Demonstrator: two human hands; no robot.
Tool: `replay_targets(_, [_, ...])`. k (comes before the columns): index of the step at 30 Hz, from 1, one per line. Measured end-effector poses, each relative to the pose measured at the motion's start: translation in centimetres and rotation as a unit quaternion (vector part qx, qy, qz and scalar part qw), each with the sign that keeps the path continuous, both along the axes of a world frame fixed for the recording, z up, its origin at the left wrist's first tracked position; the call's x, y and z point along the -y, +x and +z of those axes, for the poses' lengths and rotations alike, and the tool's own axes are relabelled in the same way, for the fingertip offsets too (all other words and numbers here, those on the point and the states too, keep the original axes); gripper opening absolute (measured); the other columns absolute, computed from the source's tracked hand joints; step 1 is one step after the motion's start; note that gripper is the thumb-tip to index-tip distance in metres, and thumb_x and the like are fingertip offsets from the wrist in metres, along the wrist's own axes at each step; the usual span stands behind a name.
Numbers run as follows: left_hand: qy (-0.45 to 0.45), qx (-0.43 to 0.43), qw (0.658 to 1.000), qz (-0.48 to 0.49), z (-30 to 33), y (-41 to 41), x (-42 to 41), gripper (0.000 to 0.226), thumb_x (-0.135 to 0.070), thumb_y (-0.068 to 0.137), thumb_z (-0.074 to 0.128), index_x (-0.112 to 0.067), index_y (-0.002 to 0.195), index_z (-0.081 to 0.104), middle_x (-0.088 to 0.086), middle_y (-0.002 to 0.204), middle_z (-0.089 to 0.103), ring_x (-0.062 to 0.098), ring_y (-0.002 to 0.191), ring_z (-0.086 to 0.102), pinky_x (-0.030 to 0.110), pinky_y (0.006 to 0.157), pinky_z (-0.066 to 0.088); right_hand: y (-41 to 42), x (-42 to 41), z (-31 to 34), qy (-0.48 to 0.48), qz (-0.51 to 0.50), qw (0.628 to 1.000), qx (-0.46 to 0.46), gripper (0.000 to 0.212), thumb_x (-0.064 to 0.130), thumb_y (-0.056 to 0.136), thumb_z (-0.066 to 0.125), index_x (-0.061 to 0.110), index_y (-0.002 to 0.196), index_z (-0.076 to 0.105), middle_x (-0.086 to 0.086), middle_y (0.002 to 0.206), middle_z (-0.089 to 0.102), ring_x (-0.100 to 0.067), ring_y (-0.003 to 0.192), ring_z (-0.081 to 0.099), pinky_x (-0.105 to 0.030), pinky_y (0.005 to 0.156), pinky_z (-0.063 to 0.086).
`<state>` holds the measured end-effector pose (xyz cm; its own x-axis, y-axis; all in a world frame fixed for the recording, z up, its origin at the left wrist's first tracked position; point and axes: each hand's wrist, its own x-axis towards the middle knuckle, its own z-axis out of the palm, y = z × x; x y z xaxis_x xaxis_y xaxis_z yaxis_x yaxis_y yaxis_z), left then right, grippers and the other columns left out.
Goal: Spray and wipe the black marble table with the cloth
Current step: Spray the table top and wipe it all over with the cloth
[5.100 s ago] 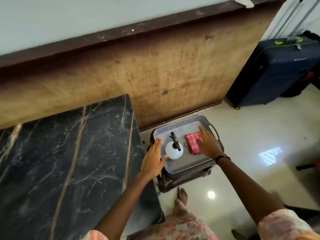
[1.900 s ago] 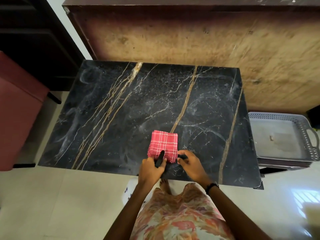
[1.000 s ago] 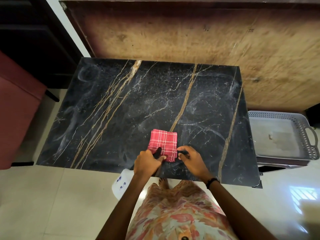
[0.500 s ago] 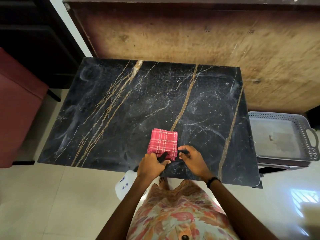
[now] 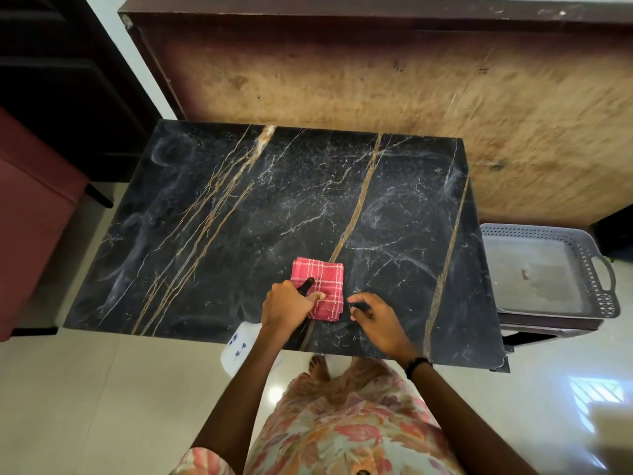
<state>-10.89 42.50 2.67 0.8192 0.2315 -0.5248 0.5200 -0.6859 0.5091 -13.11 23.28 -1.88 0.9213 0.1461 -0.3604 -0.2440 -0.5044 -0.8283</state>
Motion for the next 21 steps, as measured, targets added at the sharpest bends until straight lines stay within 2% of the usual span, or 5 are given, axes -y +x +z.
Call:
replay_targets(9, [-0.053, 0.016, 0.998, -0.032, 0.0, -0.3, 0.8, 0.048, -0.051, 0.073, 0.072, -0.015, 0.104, 0.065, 0.005, 0.1, 0.072, 0.024, 0.093, 0.067, 0.037, 0.085, 0.051, 1.4, 0.4, 0.1, -0.012, 0.024, 1.0, 0.001, 0.02, 0.009, 0.092, 0.059, 0.015, 0.11, 0.063, -0.003, 0.113, 0.061, -0.016, 0.101, 0.062, -0.033, 0.092, 0.051])
replay_targets(14, [-0.036, 0.001, 0.999, -0.012, -0.3, -0.7, 1.4, 0.051, -0.052, 0.073, 0.071, -0.013, 0.105, 0.063, 0.007, 0.101, 0.07, 0.026, 0.091, 0.066, 0.036, 0.082, 0.051, 3.6, 0.4, 0.7, -0.031, 0.041, 0.998, -0.023, 0.02, 0.014, 0.092, 0.059, 0.015, 0.112, 0.062, -0.005, 0.117, 0.062, -0.02, 0.098, 0.064, -0.038, 0.093, 0.051])
replay_targets(16, [-0.029, -0.003, 0.999, -0.016, -0.5, -1.2, 1.4, 0.052, -0.051, 0.073, 0.072, -0.012, 0.107, 0.062, 0.008, 0.101, 0.07, 0.028, 0.091, 0.066, 0.038, 0.084, 0.052, 4.2, 0.2, 0.8, -0.037, 0.045, 0.998, -0.028, 0.02, 0.015, 0.093, 0.058, 0.014, 0.113, 0.061, -0.005, 0.12, 0.062, -0.018, 0.098, 0.063, -0.031, 0.091, 0.05])
replay_targets(19, [-0.036, 0.011, 0.999, 0.027, -0.9, -1.9, 0.7, 0.049, -0.051, 0.072, 0.072, -0.01, 0.099, 0.065, 0.01, 0.095, 0.072, 0.028, 0.086, 0.067, 0.04, 0.083, 0.054, 4.9, -0.3, 1.0, -0.059, 0.055, 0.996, -0.034, 0.024, 0.017, 0.094, 0.057, 0.011, 0.116, 0.06, -0.005, 0.122, 0.061, -0.014, 0.103, 0.058, -0.023, 0.089, 0.043])
replay_targets(21, [-0.04, 0.015, 0.997, 0.069, -1.2, -2.0, -0.1, 0.047, -0.052, 0.073, 0.071, -0.009, 0.09, 0.067, 0.01, 0.085, 0.072, 0.026, 0.077, 0.066, 0.041, 0.078, 0.056, 5.1, -0.9, 1.0, -0.07, 0.059, 0.995, -0.05, 0.031, 0.023, 0.093, 0.059, 0.008, 0.121, 0.057, -0.008, 0.125, 0.061, -0.018, 0.111, 0.057, -0.026, 0.09, 0.042])
